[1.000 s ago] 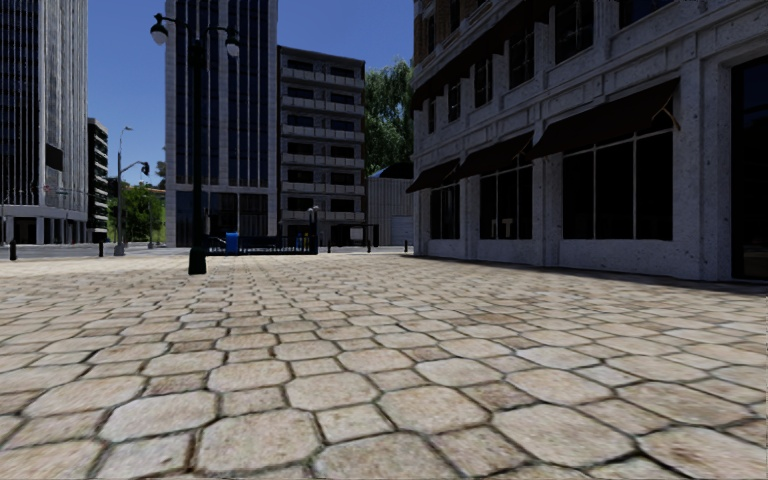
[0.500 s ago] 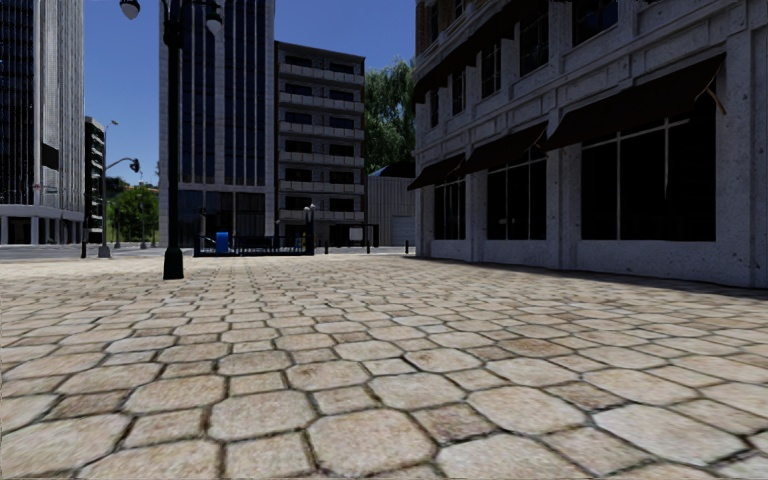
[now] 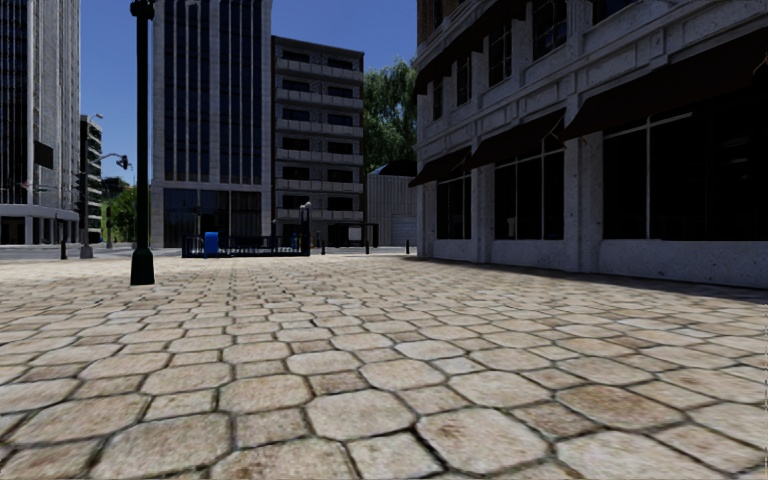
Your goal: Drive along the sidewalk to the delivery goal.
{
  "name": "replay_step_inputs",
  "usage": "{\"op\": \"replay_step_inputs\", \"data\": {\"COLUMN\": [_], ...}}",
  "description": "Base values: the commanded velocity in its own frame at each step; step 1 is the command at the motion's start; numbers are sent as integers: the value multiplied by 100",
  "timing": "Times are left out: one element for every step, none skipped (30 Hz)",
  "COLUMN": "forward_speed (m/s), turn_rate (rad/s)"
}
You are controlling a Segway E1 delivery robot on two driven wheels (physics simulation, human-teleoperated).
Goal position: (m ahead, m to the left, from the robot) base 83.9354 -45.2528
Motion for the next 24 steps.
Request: {"op": "replay_step_inputs", "data": {"forward_speed": [200, 200, 200, 200, 200, 200, 200, 200, 200, 200, 200, 200, 200, 200, 200, 200, 200, 200, 200, 200, 200, 200, 200, 200], "turn_rate": [0, 0, 0, 0, 0, 0, 0, 0, 0, 0, 0, 0, 0, 0, 0, 0, 0, 0, 0, 0, 0, 0, 0, 0]}}
